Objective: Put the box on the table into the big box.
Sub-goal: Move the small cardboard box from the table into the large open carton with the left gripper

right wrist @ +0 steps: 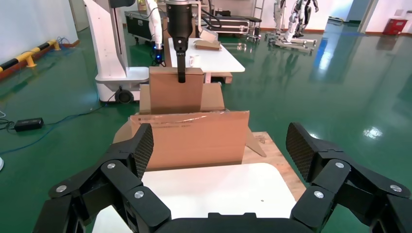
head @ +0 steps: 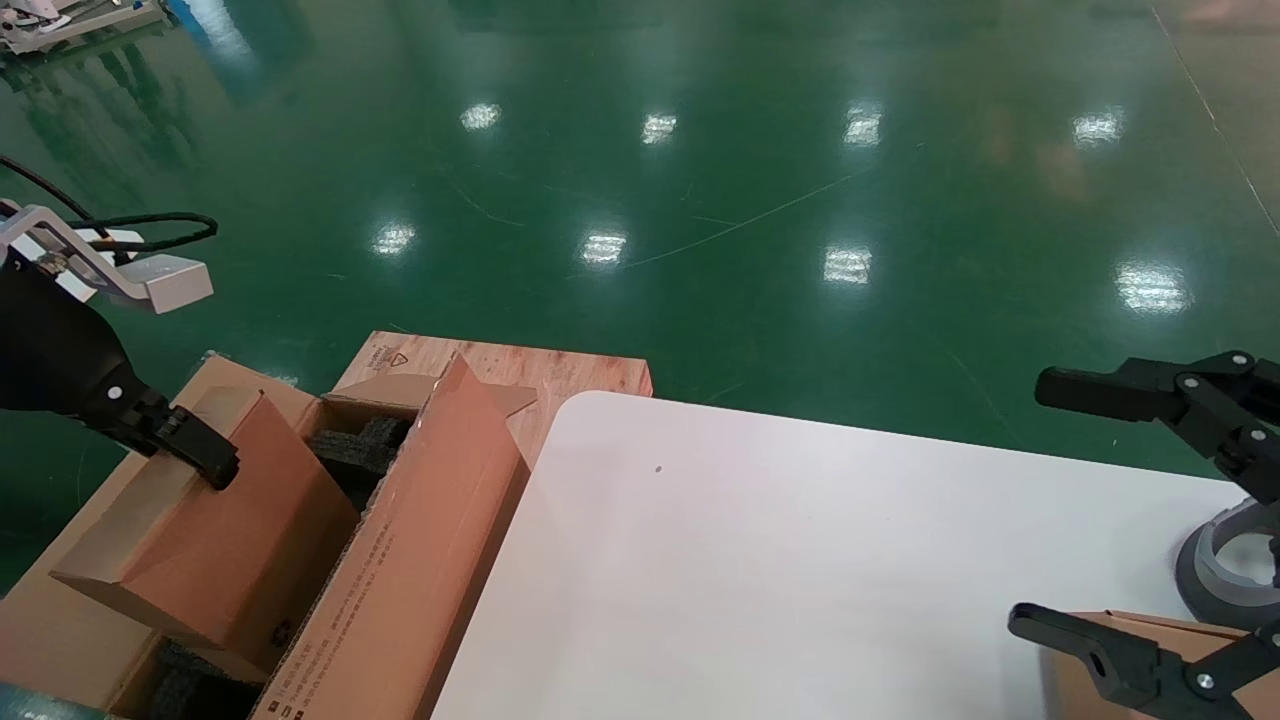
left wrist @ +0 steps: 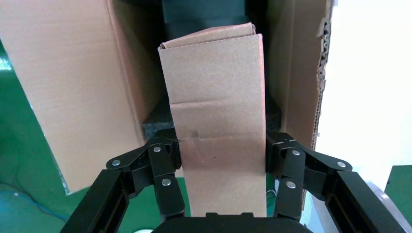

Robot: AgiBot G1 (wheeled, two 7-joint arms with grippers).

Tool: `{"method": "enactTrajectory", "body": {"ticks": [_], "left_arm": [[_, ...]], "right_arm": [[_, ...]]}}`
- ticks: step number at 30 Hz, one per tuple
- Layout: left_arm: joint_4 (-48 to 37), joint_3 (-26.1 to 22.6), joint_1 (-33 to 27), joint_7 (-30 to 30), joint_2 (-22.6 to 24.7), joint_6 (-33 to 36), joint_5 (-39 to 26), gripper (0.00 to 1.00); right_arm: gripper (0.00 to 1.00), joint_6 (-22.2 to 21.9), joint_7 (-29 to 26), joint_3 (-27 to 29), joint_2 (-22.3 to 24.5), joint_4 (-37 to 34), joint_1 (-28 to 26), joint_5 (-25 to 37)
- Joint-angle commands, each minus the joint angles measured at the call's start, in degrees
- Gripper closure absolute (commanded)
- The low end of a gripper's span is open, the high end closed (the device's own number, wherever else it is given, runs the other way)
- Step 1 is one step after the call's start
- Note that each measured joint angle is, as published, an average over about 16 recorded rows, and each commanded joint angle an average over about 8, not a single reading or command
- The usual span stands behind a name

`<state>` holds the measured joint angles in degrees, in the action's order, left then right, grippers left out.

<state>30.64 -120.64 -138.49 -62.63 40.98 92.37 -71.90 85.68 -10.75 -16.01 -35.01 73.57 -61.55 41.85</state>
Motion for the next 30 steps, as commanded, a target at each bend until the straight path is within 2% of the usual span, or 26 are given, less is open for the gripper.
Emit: {"method": "enactTrajectory", "body": {"ticks": [1,30], "left_arm": [[-0.24,0.08,0.09,0.24,-0.18,-0.26,0.47,1.0],[-4.37,0.6,3.95,3.44,-1.18,-6.21,0.94,1.0]], "right_arm": [[0.0,0.0,0.0,0.0,0.0,0.0,0.0,0.0],[0.0,0.0,0.0,0.0,0.0,0.0,0.0,0.0]]}}
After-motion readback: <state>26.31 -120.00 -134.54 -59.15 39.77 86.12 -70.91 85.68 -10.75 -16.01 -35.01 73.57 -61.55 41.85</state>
